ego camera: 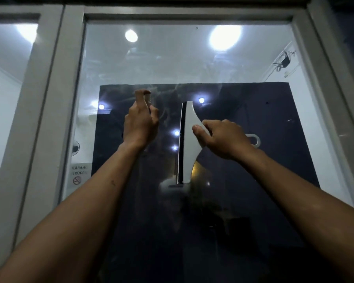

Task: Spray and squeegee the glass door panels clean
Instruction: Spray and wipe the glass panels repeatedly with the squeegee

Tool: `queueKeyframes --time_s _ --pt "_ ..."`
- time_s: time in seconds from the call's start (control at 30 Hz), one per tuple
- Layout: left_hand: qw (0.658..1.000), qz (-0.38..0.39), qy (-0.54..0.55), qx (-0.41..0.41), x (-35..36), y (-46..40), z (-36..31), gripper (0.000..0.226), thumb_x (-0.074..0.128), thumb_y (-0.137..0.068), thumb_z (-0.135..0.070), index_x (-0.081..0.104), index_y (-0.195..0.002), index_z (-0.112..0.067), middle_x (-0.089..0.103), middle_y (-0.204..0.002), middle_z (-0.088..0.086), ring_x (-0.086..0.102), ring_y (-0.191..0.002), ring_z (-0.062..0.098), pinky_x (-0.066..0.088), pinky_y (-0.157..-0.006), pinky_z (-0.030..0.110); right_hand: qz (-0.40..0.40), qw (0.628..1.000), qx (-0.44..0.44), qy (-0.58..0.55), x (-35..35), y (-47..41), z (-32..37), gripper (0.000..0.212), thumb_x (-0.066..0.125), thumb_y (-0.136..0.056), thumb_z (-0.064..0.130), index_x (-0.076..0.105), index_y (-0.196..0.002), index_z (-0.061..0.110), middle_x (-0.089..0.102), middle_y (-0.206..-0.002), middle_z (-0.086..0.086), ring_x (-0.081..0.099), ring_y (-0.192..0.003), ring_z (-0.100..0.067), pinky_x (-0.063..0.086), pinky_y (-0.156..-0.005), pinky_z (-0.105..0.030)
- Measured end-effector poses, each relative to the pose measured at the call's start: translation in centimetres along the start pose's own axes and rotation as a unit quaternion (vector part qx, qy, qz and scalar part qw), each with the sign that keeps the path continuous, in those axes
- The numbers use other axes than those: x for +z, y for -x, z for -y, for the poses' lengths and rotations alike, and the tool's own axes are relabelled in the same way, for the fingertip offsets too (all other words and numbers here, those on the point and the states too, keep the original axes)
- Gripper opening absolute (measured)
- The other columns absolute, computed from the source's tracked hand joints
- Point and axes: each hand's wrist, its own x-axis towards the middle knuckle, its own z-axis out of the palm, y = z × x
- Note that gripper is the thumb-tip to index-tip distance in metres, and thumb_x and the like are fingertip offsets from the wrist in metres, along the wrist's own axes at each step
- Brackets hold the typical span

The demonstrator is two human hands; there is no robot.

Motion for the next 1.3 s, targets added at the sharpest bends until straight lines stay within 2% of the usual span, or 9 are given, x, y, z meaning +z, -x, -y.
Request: queueKeyframes --time_s 0.17,0.27,0.43,0.6,0.77,0.9,0.97,1.03,1.3 --pt "1.0 -0.009 -0.024 -0.009 -0.4 -0.3 1.3 0.028 0.04 -0.098 -0.021 0.037 -0.124 -0.011 0.064 -0.104 0.015 0.057 -0.083 0.038 0.039 -0.069 0.041 0.005 1.0 0.003 0.017 0.6 -0.8 1.2 0.055 0.032 -0.098 0.061 0.054 -0.074 0.017 0.059 -0.07 0.001 0.058 -0.073 -0.026 0.045 -0.069 -0.04" --pt "0.999 -0.025 -0.011 -0.019 -0.8 -0.5 1.2 0.032 0.04 -0.099 -0.019 0.038 -0.13 -0.011 0.064 -0.11 0.016 0.054 -0.08 0.028 0.037 -0.069 0.039 0.01 1.0 -0.016 0.021 1.2 -1.2 2.2 0.056 0.032 -0.098 0.062 0.052 -0.073 0.016 0.058 -0.069 0.002 0.057 -0.072 -0.025 0.04 -0.066 -0.037" --pt "0.999 -0.049 0.002 0.012 -1.4 -0.6 1.5 0.038 0.04 -0.097 -0.02 0.038 -0.134 -0.012 0.06 -0.091 0.016 0.052 -0.065 0.019 0.031 -0.055 0.026 0.011 0.997 -0.067 0.031 2.2 -4.0 6.5 0.048 0.029 -0.101 0.058 0.054 -0.079 0.022 0.057 -0.081 0.001 0.049 -0.075 -0.023 0.034 -0.068 -0.037" --pt "0.998 -0.056 -0.007 -0.001 -1.6 0.5 1.4 0.044 0.042 -0.091 -0.026 0.039 -0.134 -0.018 0.061 -0.093 0.009 0.056 -0.071 0.026 0.037 -0.065 0.035 0.05 0.983 -0.12 0.126 3.5 -7.4 9.7 0.041 0.027 -0.104 0.039 0.065 -0.108 0.024 0.066 -0.107 -0.01 0.063 -0.098 -0.031 0.035 -0.071 -0.037" --pt "0.999 -0.042 -0.015 0.019 -1.3 2.0 0.6 0.041 0.041 -0.091 -0.024 0.039 -0.131 -0.02 0.053 -0.086 0.003 0.055 -0.067 0.029 0.048 -0.063 0.043 0.092 0.98 -0.08 0.155 1.8 -7.1 5.3 0.053 0.02 -0.104 0.054 0.063 -0.125 0.031 0.064 -0.125 -0.014 0.06 -0.115 -0.035 0.038 -0.08 -0.041" --pt "0.999 -0.043 -0.003 0.016 -1.1 2.4 0.5 0.037 0.043 -0.095 -0.017 0.04 -0.133 -0.018 0.052 -0.081 0.001 0.051 -0.06 0.015 0.042 -0.062 0.038 0.112 0.977 -0.018 0.179 -1.3 -5.5 -2.0 0.058 0.015 -0.102 0.06 0.066 -0.111 0.034 0.065 -0.124 -0.008 0.059 -0.112 -0.032 0.035 -0.08 -0.04" --pt "0.999 -0.041 -0.005 0.022 -1.1 2.4 0.5 0.037 0.045 -0.097 -0.015 0.04 -0.134 -0.017 0.052 -0.08 0.001 0.05 -0.06 0.01 0.038 -0.063 0.035 0.107 0.978 -0.003 0.18 -2.6 -5.2 -3.6 0.06 0.015 -0.101 0.059 0.066 -0.093 0.03 0.067 -0.113 -0.007 0.058 -0.097 -0.03 0.035 -0.077 -0.038" --pt "0.999 -0.037 -0.01 0.026 -1.3 2.5 0.4 0.038 0.045 -0.097 -0.016 0.04 -0.134 -0.017 0.052 -0.082 0.002 0.051 -0.061 0.011 0.039 -0.063 0.035 0.095 0.978 -0.009 0.184 -2.8 -5.5 -3.4 0.058 0.016 -0.101 0.059 0.064 -0.087 0.03 0.067 -0.113 -0.007 0.058 -0.1 -0.03 0.035 -0.078 -0.038" --pt "0.999 -0.026 0.002 0.026 -1.1 2.8 0.6 0.037 0.046 -0.096 -0.015 0.041 -0.132 -0.017 0.045 -0.069 -0.011 0.049 -0.06 0.007 0.035 -0.059 0.03 0.087 0.978 -0.019 0.186 -1.4 -6.6 -1.5 0.06 0.016 -0.102 0.059 0.068 -0.106 0.029 0.066 -0.117 -0.009 0.059 -0.105 -0.03 0.035 -0.078 -0.037"
